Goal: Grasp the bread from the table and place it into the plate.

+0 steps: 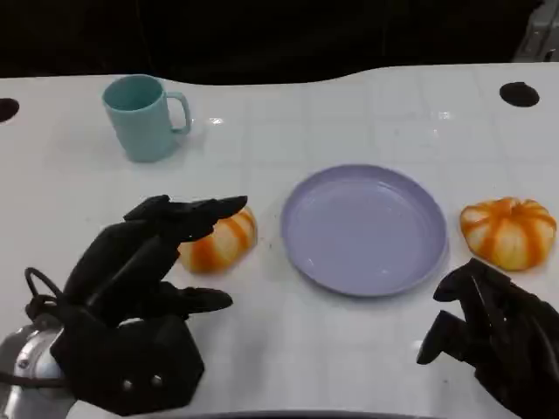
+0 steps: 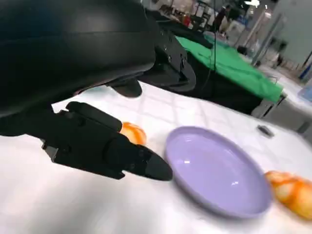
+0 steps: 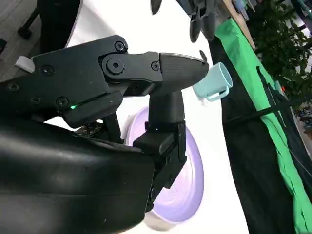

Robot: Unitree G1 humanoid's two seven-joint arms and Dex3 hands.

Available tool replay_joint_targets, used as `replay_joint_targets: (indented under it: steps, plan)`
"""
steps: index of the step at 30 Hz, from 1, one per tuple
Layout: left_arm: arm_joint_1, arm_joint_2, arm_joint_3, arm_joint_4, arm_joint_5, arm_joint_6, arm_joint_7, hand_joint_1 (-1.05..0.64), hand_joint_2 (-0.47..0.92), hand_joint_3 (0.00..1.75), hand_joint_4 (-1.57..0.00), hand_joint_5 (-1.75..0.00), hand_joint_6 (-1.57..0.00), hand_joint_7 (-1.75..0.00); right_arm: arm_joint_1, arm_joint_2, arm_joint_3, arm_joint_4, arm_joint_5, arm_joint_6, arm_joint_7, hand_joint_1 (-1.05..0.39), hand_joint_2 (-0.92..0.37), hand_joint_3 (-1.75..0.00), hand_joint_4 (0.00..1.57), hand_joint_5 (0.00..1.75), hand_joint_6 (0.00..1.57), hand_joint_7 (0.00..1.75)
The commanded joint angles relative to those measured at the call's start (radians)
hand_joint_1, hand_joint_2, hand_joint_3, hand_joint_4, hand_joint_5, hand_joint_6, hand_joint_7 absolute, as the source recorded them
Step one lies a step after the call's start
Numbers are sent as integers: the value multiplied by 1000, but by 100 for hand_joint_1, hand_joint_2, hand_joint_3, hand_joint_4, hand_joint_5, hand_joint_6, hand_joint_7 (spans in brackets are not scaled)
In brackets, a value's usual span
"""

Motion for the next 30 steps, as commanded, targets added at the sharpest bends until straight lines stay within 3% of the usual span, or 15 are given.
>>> replay_joint_targets:
  steps: [1, 7, 19, 23, 30]
  plan:
    - [-50, 57, -39, 0, 179, 9, 90, -33, 72, 0, 0, -39, -24, -1, -2, -11, -6, -6, 0, 7, -9, -43, -92, -39, 69, 175, 55, 161]
    - [-93, 76, -81, -4, 278, 82, 56, -30, 70, 0, 0, -27, -20, 0, 0, -11, -8, -8, 9, 8, -4, -43, -92, -39, 68, 175, 55, 161]
    - [-240, 38, -207, 188, 344, 210, 30, -24, 74, 1, 0, -18, -18, 0, 7, -18, -10, -16, 6, 8, 5, -45, -92, -38, 68, 175, 54, 162]
    - [-378, -56, -260, 418, 337, 312, -24, -24, 75, 1, 0, -13, -16, 0, 13, -15, -15, -24, 12, 18, -2, -45, -92, -37, 67, 175, 54, 162]
    - [-539, -141, -314, 719, 317, 369, 13, -28, 76, 1, -2, -13, -16, 0, 20, -21, -14, -28, 12, 14, 9, -46, -92, -38, 66, 175, 52, 162]
